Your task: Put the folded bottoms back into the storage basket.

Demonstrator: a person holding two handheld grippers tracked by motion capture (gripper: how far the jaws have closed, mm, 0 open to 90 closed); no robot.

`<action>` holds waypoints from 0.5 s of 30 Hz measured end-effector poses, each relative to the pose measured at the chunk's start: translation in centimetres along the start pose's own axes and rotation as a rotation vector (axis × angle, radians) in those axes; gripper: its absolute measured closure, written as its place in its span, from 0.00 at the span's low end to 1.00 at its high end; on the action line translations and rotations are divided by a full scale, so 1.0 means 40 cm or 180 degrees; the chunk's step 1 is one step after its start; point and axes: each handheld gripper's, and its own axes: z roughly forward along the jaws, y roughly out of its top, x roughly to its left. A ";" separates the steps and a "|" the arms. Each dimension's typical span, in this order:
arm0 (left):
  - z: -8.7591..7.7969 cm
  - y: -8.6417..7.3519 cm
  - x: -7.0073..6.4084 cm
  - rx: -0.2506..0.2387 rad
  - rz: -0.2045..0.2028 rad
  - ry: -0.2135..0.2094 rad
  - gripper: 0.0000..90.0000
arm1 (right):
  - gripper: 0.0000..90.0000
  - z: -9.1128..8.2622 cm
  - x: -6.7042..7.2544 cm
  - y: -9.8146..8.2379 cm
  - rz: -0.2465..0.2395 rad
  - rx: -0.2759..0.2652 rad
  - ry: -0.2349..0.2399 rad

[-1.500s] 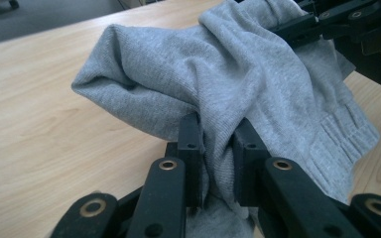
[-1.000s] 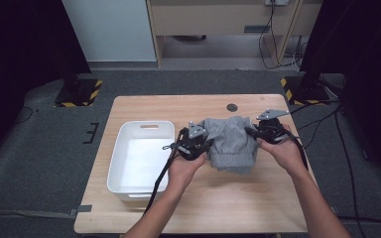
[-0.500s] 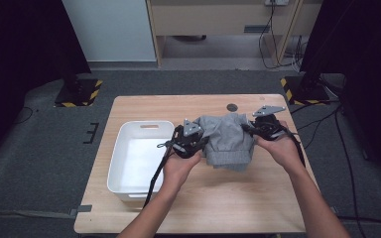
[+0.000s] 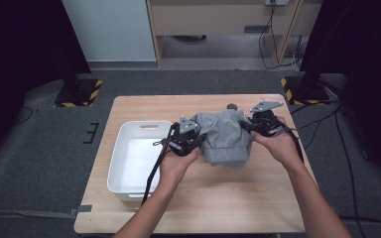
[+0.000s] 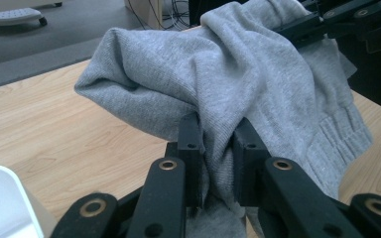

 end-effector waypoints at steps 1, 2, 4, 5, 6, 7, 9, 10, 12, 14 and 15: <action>-0.003 0.001 0.001 -0.0006 -0.0004 -0.0001 0.86 | 0.84 0.000 0.002 0.005 -0.0004 0.0002 0.0005; -0.005 0.001 0.002 -0.0007 -0.0006 0.0001 0.86 | 0.84 0.000 0.002 0.005 -0.0004 0.0002 0.0005; -0.009 0.002 0.005 -0.0019 -0.0026 -0.0003 0.86 | 0.83 0.000 0.005 0.011 -0.0025 0.0002 0.0002; -0.011 0.002 0.007 -0.0017 -0.0031 0.0003 0.86 | 0.83 -0.001 0.006 0.013 -0.0028 0.0003 0.0008; -0.013 0.002 0.010 -0.0019 -0.0036 0.0006 0.86 | 0.83 -0.001 0.008 0.015 -0.0027 0.0001 0.0008; -0.015 0.002 0.012 -0.0025 -0.0042 0.0014 0.86 | 0.84 -0.001 0.008 0.018 -0.0040 0.0003 0.0010; -0.018 0.002 0.016 -0.0020 -0.0036 0.0028 0.86 | 0.83 0.001 0.011 0.023 -0.0042 -0.0007 0.0012; -0.020 0.002 0.018 -0.0019 -0.0032 0.0028 0.86 | 0.83 0.002 0.014 0.026 -0.0047 -0.0009 0.0011; -0.025 0.003 0.022 -0.0024 -0.0028 0.0037 0.86 | 0.83 0.003 0.018 0.032 -0.0064 -0.0008 0.0018; -0.033 0.004 0.029 -0.0026 -0.0029 0.0042 0.86 | 0.83 0.004 0.022 0.039 -0.0069 -0.0004 0.0024; -0.035 0.005 0.032 -0.0028 -0.0029 0.0047 0.86 | 0.83 0.005 0.023 0.043 -0.0081 -0.0009 0.0031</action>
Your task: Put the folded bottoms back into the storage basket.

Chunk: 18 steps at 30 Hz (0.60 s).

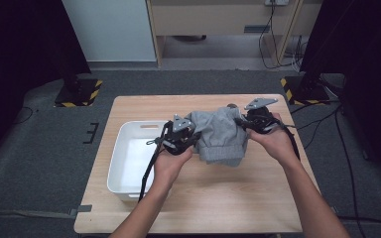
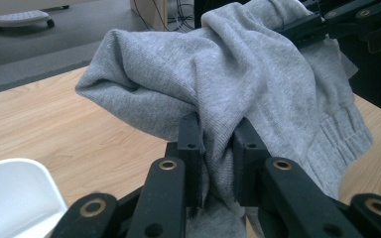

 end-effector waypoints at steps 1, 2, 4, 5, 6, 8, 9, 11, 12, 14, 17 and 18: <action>-0.002 0.001 0.002 -0.0004 -0.0003 0.0000 0.86 | 0.83 0.001 0.002 0.003 0.0001 -0.0001 -0.0005; -0.005 0.001 0.004 -0.0007 -0.0007 0.0005 0.86 | 0.83 0.001 0.004 0.007 -0.0007 0.0002 0.0000; -0.011 0.002 0.008 -0.0011 -0.0002 0.0007 0.86 | 0.83 0.003 0.008 0.012 -0.0012 0.0002 0.0002; -0.014 0.003 0.010 -0.0016 0.0001 0.0011 0.86 | 0.83 0.003 0.010 0.015 -0.0022 -0.0004 0.0006; -0.017 0.004 0.011 -0.0014 0.0001 0.0013 0.86 | 0.83 0.003 0.012 0.018 -0.0023 0.0001 0.0008; -0.023 0.005 0.014 -0.0023 -0.0005 0.0020 0.86 | 0.83 0.002 0.017 0.023 -0.0029 -0.0009 0.0014; -0.026 0.004 0.016 -0.0028 -0.0010 0.0020 0.86 | 0.83 0.001 0.019 0.026 -0.0042 -0.0008 0.0010; -0.033 0.003 0.021 -0.0020 -0.0005 0.0019 0.86 | 0.83 -0.001 0.024 0.031 -0.0050 -0.0011 0.0011; -0.036 0.003 0.023 -0.0024 -0.0012 0.0021 0.86 | 0.83 -0.002 0.026 0.034 -0.0057 -0.0011 0.0019; -0.044 0.005 0.025 -0.0040 -0.0032 0.0019 0.86 | 0.83 -0.005 0.031 0.042 -0.0064 -0.0011 0.0017; -0.058 0.011 0.027 -0.0067 -0.0014 0.0023 0.86 | 0.83 -0.011 0.037 0.056 -0.0077 -0.0029 0.0008; -0.062 0.012 0.028 -0.0071 -0.0011 0.0022 0.86 | 0.84 -0.014 0.039 0.061 -0.0090 -0.0031 0.0002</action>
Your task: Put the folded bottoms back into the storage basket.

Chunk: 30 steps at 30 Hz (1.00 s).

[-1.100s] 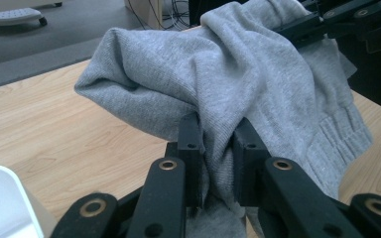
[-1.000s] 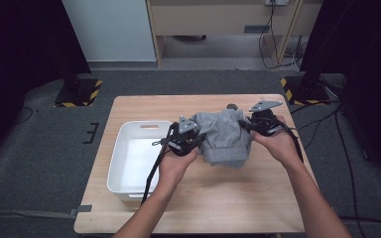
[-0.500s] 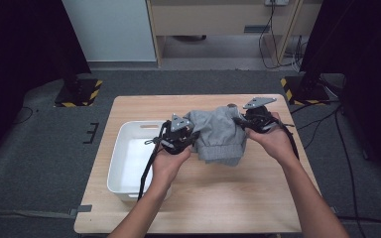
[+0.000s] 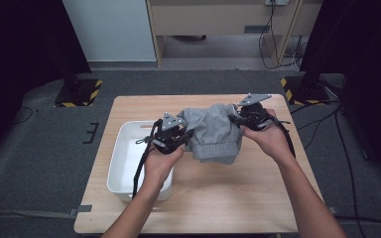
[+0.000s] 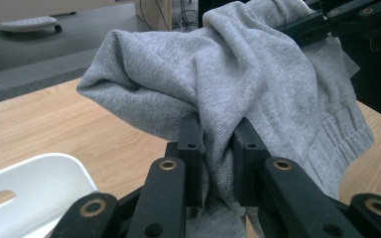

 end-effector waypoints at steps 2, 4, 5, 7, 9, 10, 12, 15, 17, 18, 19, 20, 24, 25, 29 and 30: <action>-0.008 0.001 0.003 -0.0007 0.0006 0.0001 0.86 | 0.83 -0.005 0.005 0.009 -0.0017 -0.0009 -0.0003; -0.015 0.001 0.004 -0.0012 0.0007 0.0005 0.86 | 0.83 -0.007 0.008 0.015 -0.0023 -0.0016 -0.0002; -0.019 0.000 0.005 -0.0007 0.0010 0.0005 0.86 | 0.83 -0.008 0.012 0.018 -0.0032 -0.0011 0.0000; -0.026 -0.001 0.008 -0.0015 0.0009 0.0010 0.86 | 0.83 -0.008 0.017 0.023 -0.0037 -0.0009 0.0010; -0.033 -0.003 0.013 -0.0017 0.0002 0.0015 0.86 | 0.83 -0.007 0.022 0.029 -0.0055 -0.0013 0.0015; -0.036 -0.003 0.017 -0.0020 -0.0012 0.0017 0.86 | 0.83 -0.006 0.024 0.031 -0.0058 -0.0022 0.0027; -0.040 -0.004 0.024 -0.0013 -0.0008 0.0026 0.86 | 0.83 -0.003 0.030 0.036 -0.0055 -0.0025 0.0035; -0.049 -0.008 0.033 0.0002 0.0005 0.0045 0.86 | 0.83 0.003 0.039 0.043 -0.0064 -0.0012 0.0045; -0.055 -0.010 0.038 -0.0010 -0.0009 0.0028 0.86 | 0.83 0.008 0.044 0.048 -0.0073 -0.0004 0.0057; -0.059 -0.011 0.040 -0.0012 -0.0005 0.0031 0.86 | 0.83 0.010 0.046 0.051 -0.0083 -0.0003 0.0061; -0.063 -0.012 0.043 -0.0019 -0.0009 0.0033 0.86 | 0.83 0.012 0.049 0.055 -0.0081 0.0005 0.0071; -0.066 -0.013 0.046 -0.0018 -0.0009 0.0031 0.86 | 0.83 0.013 0.052 0.059 -0.0092 0.0013 0.0075; -0.081 -0.019 0.063 -0.0027 -0.0028 0.0061 0.86 | 0.83 0.026 0.067 0.072 -0.0114 0.0022 0.0094; -0.085 -0.021 0.068 -0.0029 -0.0033 0.0067 0.86 | 0.83 0.030 0.071 0.075 -0.0123 0.0014 0.0098; -0.094 -0.032 0.084 -0.0022 -0.0048 0.0088 0.86 | 0.83 0.045 0.086 0.087 -0.0145 0.0018 0.0125; -0.095 -0.035 0.089 -0.0020 -0.0058 0.0093 0.86 | 0.83 0.049 0.089 0.089 -0.0144 0.0021 0.0136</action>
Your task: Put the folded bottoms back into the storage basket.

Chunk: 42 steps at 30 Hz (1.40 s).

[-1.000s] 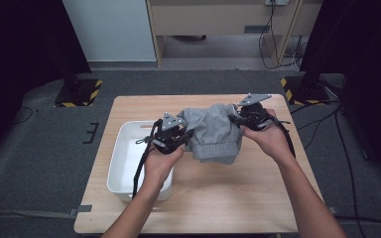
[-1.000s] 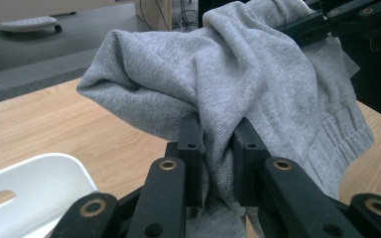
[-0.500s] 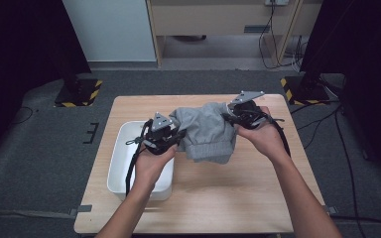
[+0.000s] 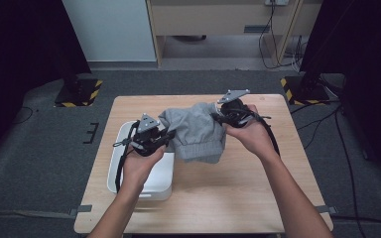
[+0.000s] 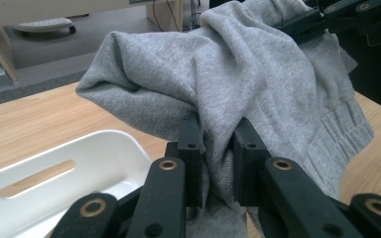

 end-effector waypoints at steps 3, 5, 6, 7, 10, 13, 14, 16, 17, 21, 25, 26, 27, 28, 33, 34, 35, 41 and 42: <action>-0.005 -0.005 0.011 0.0003 -0.0026 0.0001 0.86 | 0.83 0.012 0.008 0.005 0.0002 0.0011 0.0020; -0.010 -0.005 0.015 -0.0006 -0.0026 0.0000 0.86 | 0.83 0.018 0.013 0.009 0.0009 0.0015 0.0028; -0.015 -0.006 0.019 -0.0009 -0.0016 0.0012 0.86 | 0.83 0.020 0.014 0.011 0.0014 0.0006 0.0040; -0.020 -0.006 0.022 -0.0012 -0.0005 0.0014 0.86 | 0.83 0.021 0.015 0.013 0.0011 0.0000 0.0045; -0.029 -0.007 0.029 -0.0011 -0.0002 0.0014 0.86 | 0.83 0.024 0.020 0.019 0.0016 -0.0016 0.0070; -0.037 -0.007 0.035 -0.0014 -0.0003 0.0027 0.86 | 0.83 0.029 0.026 0.023 0.0019 -0.0030 0.0086; -0.040 -0.007 0.036 -0.0014 -0.0004 0.0027 0.86 | 0.83 0.031 0.028 0.025 0.0017 -0.0020 0.0091; -0.045 -0.007 0.039 -0.0028 -0.0006 0.0023 0.86 | 0.83 0.033 0.031 0.030 0.0020 -0.0015 0.0106; -0.049 -0.008 0.040 -0.0039 -0.0008 0.0016 0.86 | 0.83 0.034 0.033 0.032 0.0029 -0.0020 0.0105; -0.060 -0.012 0.049 -0.0067 -0.0046 0.0007 0.86 | 0.83 0.034 0.039 0.045 0.0001 -0.0013 0.0121; -0.071 -0.012 0.059 -0.0083 -0.0045 0.0031 0.86 | 0.83 0.038 0.050 0.061 -0.0021 -0.0020 0.0120; -0.076 -0.011 0.062 -0.0090 -0.0042 0.0038 0.86 | 0.83 0.039 0.057 0.069 -0.0022 -0.0021 0.0125; -0.080 -0.011 0.065 -0.0097 -0.0045 0.0043 0.86 | 0.83 0.039 0.057 0.069 -0.0022 -0.0021 0.0125; -0.086 -0.011 0.069 -0.0108 -0.0052 0.0050 0.86 | 0.83 0.040 0.059 0.072 -0.0027 -0.0023 0.0127; -0.107 -0.018 0.084 -0.0128 -0.0069 0.0073 0.86 | 0.83 0.047 0.075 0.090 -0.0041 -0.0039 0.0165; -0.112 -0.020 0.088 -0.0139 -0.0083 0.0071 0.86 | 0.83 0.049 0.079 0.094 -0.0046 -0.0032 0.0175; -0.115 -0.021 0.090 -0.0145 -0.0089 0.0070 0.86 | 0.83 0.052 0.083 0.098 -0.0039 -0.0031 0.0179; -0.132 -0.028 0.109 -0.0154 -0.0111 0.0084 0.86 | 0.83 0.061 0.097 0.110 -0.0040 -0.0032 0.0219; -0.136 -0.028 0.112 -0.0156 -0.0108 0.0088 0.86 | 0.83 0.062 0.098 0.112 -0.0040 -0.0038 0.0220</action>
